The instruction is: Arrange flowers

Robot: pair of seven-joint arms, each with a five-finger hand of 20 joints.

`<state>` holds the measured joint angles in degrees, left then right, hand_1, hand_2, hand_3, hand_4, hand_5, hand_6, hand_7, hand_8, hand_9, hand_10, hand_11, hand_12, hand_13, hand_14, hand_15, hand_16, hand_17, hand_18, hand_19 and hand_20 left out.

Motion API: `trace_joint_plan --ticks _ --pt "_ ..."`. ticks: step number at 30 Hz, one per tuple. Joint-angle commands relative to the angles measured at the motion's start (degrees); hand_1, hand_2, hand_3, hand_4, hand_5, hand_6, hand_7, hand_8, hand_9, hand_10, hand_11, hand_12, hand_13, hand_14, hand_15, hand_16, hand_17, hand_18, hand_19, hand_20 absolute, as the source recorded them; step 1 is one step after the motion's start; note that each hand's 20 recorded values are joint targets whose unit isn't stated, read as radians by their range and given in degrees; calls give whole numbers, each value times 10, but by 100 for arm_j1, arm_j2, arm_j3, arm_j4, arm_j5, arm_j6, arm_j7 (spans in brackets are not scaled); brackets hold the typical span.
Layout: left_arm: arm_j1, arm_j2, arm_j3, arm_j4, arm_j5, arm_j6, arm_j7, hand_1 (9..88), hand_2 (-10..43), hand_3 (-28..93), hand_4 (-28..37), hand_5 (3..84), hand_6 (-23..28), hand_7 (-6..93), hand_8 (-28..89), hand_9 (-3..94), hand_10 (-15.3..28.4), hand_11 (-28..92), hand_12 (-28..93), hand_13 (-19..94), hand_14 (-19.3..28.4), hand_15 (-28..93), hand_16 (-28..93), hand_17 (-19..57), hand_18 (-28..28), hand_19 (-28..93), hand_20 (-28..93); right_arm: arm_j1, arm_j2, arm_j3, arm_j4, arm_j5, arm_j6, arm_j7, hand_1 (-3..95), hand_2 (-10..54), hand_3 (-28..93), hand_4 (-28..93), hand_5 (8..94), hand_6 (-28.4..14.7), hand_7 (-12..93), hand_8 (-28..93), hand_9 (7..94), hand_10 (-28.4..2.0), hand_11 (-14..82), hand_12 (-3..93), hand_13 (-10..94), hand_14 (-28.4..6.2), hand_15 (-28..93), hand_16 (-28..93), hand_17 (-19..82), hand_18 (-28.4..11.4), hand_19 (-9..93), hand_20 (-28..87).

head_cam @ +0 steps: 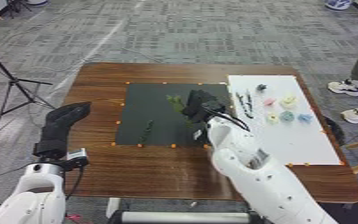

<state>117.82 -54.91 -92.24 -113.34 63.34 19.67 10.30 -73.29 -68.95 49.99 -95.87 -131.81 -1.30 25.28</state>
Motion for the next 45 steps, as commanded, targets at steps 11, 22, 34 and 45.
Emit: trace_joint_plan --ticks 11,22,34,45 --pt "-20 -84 78 40 60 -199 -108 287 -11 696 -167 509 43 196 -74 450 130 210 117 344 168 207 5 68 122 127 189 -336 -605 -121 364 -623 -521 -30 425 -45 725 -102 917 7 316 135 937 -91 512 180 937 -44 691 377 574 -228 932 551" --pt "-62 -90 145 62 56 -229 -87 286 -11 696 -167 508 44 192 -73 445 129 209 117 340 167 205 6 65 124 126 188 69 -1122 32 907 -532 -900 199 424 -25 714 -122 924 7 312 46 937 -91 501 175 937 -38 678 348 577 -226 932 530" --pt "-30 -81 99 40 37 -236 -89 286 -12 696 -165 506 44 190 -73 443 128 208 118 339 168 203 8 62 125 128 186 60 -1135 157 917 -520 -1255 293 359 -3 719 -108 931 10 299 -47 937 -89 477 172 937 -31 661 316 589 -220 932 494" --pt "-16 -81 91 26 54 -287 -100 286 -13 695 -164 505 44 189 -72 443 129 208 118 339 168 203 9 60 127 128 185 131 -937 206 711 -418 -1401 222 256 -4 708 -82 918 6 302 -47 937 -94 461 175 937 -34 649 318 585 -224 932 489"
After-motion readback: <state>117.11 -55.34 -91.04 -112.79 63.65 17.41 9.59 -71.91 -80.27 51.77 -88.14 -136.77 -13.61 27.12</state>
